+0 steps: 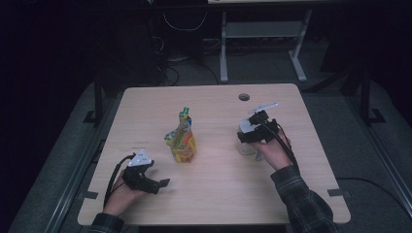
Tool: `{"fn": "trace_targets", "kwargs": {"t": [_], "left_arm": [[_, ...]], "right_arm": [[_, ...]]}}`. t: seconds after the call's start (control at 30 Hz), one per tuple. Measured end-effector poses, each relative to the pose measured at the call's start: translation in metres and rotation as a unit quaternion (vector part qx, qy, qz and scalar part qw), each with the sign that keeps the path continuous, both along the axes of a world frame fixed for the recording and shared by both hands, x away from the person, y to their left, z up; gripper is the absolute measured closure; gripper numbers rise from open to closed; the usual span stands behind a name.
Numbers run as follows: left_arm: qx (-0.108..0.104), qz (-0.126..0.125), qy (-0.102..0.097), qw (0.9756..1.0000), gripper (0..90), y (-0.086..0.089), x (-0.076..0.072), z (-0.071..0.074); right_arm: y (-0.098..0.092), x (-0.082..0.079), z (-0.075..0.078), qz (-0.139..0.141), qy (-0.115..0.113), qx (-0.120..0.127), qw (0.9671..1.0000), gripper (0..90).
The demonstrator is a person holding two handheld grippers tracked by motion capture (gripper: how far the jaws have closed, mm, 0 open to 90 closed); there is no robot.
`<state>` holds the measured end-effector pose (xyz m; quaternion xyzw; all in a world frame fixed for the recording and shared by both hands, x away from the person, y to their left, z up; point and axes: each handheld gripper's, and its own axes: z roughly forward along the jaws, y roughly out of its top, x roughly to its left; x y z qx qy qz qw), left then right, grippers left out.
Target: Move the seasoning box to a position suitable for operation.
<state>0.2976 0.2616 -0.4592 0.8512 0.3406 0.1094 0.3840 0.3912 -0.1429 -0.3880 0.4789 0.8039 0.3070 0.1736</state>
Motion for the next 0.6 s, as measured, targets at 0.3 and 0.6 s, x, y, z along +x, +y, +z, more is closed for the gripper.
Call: {"fn": "trace_targets", "kwargs": {"t": [0.3, 0.6], "left_arm": [[0.0, -0.003, 0.005, 1.0, 1.3, -0.001, 0.0, 0.0], [-0.01, -0.004, 0.007, 0.9999, 1.2, -0.003, 0.0, -0.001]], "right_arm": [[-0.006, -0.017, 0.001, 0.055, -0.017, 0.002, 0.9983, 13.5], [-0.008, -0.04, 0.002, 0.116, -0.033, 0.013, 0.9926, 13.6]]}}
